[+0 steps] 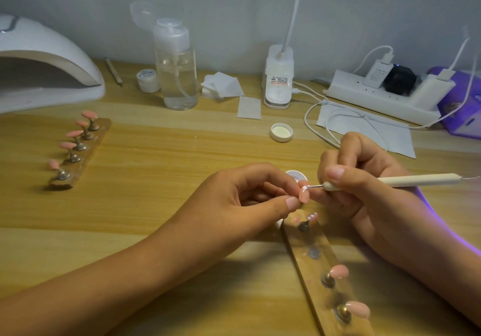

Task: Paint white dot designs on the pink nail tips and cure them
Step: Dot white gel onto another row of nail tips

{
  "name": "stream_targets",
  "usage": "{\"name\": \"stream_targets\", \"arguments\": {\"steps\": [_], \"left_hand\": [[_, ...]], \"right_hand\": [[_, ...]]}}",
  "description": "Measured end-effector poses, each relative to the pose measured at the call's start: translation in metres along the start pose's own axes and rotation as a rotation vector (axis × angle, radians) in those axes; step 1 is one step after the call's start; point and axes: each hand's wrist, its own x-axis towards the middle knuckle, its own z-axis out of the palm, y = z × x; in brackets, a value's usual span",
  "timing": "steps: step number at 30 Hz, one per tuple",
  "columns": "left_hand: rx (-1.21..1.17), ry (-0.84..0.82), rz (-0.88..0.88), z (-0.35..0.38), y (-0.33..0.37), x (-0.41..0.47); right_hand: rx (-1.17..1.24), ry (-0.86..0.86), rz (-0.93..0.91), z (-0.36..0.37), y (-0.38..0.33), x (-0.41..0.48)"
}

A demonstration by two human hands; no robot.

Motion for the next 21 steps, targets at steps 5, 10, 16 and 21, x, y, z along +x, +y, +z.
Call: {"name": "stream_targets", "arguments": {"steps": [5,10,16,21], "left_hand": [[0.01,0.01,0.0,0.0,-0.001,0.001],[0.007,0.011,-0.001,0.0,0.0,0.001],[-0.097,0.068,-0.004,-0.002,0.003,0.0],[-0.177,0.176,-0.027,-0.005,0.006,0.002]], "right_hand": [[0.0,0.004,-0.001,0.001,0.0,0.0],[0.019,0.019,-0.006,0.001,0.0,0.001],[-0.063,0.132,-0.128,-0.011,-0.001,0.005],[-0.376,0.231,-0.138,-0.014,0.001,0.005]]}}
